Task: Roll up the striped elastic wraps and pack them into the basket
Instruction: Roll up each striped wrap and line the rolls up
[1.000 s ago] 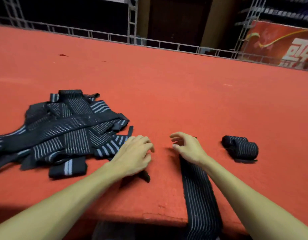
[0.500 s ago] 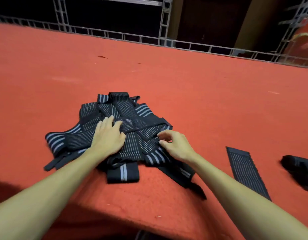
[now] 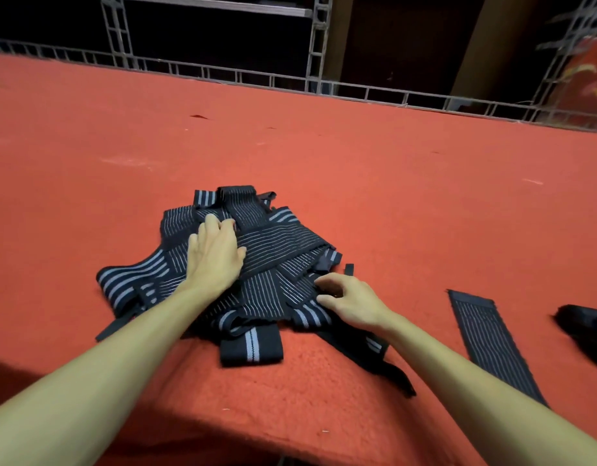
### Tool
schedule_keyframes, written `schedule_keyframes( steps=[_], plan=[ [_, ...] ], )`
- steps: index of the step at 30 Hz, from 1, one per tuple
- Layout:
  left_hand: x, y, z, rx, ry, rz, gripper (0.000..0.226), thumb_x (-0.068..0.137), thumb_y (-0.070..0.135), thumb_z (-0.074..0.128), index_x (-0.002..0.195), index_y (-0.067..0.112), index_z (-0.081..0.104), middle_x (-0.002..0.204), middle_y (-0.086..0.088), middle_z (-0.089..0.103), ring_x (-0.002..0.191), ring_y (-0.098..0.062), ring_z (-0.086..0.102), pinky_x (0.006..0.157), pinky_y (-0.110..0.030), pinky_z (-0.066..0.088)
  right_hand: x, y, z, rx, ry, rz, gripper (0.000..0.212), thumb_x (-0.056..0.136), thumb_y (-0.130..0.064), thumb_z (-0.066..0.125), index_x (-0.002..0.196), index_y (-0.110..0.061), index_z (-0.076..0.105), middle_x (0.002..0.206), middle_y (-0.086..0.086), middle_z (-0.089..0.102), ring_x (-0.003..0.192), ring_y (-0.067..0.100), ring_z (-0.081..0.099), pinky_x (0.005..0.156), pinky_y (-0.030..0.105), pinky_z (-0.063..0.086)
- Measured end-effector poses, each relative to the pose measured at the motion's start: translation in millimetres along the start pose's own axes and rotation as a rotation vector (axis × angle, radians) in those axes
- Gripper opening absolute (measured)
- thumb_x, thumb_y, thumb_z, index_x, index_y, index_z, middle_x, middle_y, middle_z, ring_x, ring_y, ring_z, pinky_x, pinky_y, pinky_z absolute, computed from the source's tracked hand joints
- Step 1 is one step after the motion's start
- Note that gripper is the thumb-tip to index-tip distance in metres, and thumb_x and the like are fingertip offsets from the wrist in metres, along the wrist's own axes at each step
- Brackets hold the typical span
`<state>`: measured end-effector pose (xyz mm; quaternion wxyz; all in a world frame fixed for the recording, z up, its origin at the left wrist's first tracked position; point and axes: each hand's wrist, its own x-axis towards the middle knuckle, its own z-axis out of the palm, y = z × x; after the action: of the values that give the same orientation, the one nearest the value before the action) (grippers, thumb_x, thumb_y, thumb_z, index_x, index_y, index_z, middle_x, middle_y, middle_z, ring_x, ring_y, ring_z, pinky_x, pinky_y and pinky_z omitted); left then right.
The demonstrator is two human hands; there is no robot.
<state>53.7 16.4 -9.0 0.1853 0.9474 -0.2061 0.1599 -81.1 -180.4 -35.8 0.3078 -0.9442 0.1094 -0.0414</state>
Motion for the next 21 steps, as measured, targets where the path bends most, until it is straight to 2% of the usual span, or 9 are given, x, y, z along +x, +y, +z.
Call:
schedule_keyframes(
  steps=[4,7,10,13,15,16,17,19,21],
  plan=[
    [-5.8,17.8,-27.9,-0.080,-0.138,-0.003,0.027,0.094,0.028,0.056,0.116,0.013,0.062,0.116,-0.013,0.063,0.107,-0.034,0.059,0.087,-0.041,0.046,-7.5,-8.4,-8.7,0.014,0.019,-0.005,0.030,0.091,-0.022,0.060,0.120,-0.015,0.064,0.120,-0.005,0.067,0.108,0.007,0.060,0.088,0.011,0.037],
    [-11.9,41.8,-40.2,-0.215,-0.229,0.099,0.027,0.093,0.028,0.058,0.116,0.015,0.064,0.119,-0.010,0.065,0.113,-0.029,0.057,0.094,-0.042,0.047,-14.5,-12.3,-15.3,0.097,0.068,0.007,0.023,0.093,-0.024,0.058,0.113,-0.017,0.067,0.106,-0.007,0.067,0.099,0.007,0.060,0.089,0.021,0.044],
    [-20.7,77.3,-53.6,-0.335,-0.218,0.218,0.031,0.093,0.023,0.058,0.122,0.010,0.062,0.125,-0.008,0.063,0.120,-0.024,0.054,0.101,-0.035,0.042,-32.2,-17.6,-28.8,0.468,0.090,0.118,0.016,0.099,-0.024,0.050,0.105,-0.016,0.062,0.095,0.004,0.067,0.088,0.019,0.061,0.081,0.036,0.050],
    [-31.9,116.0,-62.0,-0.514,-0.232,0.290,0.027,0.093,0.018,0.058,0.118,0.010,0.063,0.118,-0.006,0.066,0.113,-0.020,0.058,0.097,-0.030,0.043,-56.8,-19.7,-52.8,0.910,0.036,0.209,0.024,0.103,-0.029,0.040,0.107,-0.012,0.056,0.095,0.012,0.067,0.081,0.025,0.064,0.075,0.035,0.053],
    [-43.6,140.7,-61.8,-0.718,-0.317,0.276,0.026,0.092,0.013,0.058,0.117,0.008,0.062,0.113,-0.004,0.067,0.108,-0.015,0.060,0.096,-0.030,0.047,-71.0,-11.1,-69.1,1.092,0.116,0.185,0.022,0.102,-0.025,0.043,0.107,-0.010,0.058,0.090,0.008,0.065,0.072,0.019,0.064,0.065,0.030,0.054],
    [-51.1,152.3,-59.9,-0.799,-0.347,0.250,0.026,0.092,0.011,0.059,0.117,0.007,0.061,0.110,-0.004,0.066,0.104,-0.011,0.062,0.091,-0.027,0.050,-78.1,-5.4,-76.9,1.131,0.189,0.174,0.018,0.101,-0.021,0.047,0.107,-0.009,0.058,0.089,0.007,0.065,0.068,0.015,0.064,0.061,0.026,0.052],
    [-60.0,162.4,-56.7,-0.876,-0.374,0.214,0.024,0.091,0.009,0.059,0.116,0.007,0.060,0.104,-0.003,0.066,0.092,-0.005,0.063,0.080,-0.021,0.053,-85.2,1.7,-83.9,1.143,0.260,0.172,0.013,0.098,-0.016,0.051,0.106,-0.008,0.059,0.089,0.006,0.065,0.066,0.013,0.063,0.058,0.024,0.050],
    [-80.4,178.5,-48.5,-1.038,-0.509,0.106,0.023,0.093,0.005,0.057,0.115,0.006,0.057,0.082,-0.001,0.063,0.057,0.004,0.058,0.046,-0.014,0.045,-100.3,16.4,-95.8,1.113,0.362,0.194,0.012,0.092,-0.005,0.059,0.103,-0.007,0.061,0.090,0.009,0.067,0.066,0.014,0.064,0.056,0.022,0.049],
    [-96.1,186.5,-36.4,-1.163,-0.718,0.017,0.024,0.094,0.007,0.056,0.117,0.005,0.054,0.064,0.001,0.059,0.043,-0.003,0.052,0.041,-0.018,0.041,-118.0,31.4,-105.3,1.055,0.411,0.236,0.017,0.088,0.004,0.062,0.103,-0.003,0.063,0.091,0.012,0.065,0.066,0.014,0.063,0.051,0.019,0.048]
  ],
)
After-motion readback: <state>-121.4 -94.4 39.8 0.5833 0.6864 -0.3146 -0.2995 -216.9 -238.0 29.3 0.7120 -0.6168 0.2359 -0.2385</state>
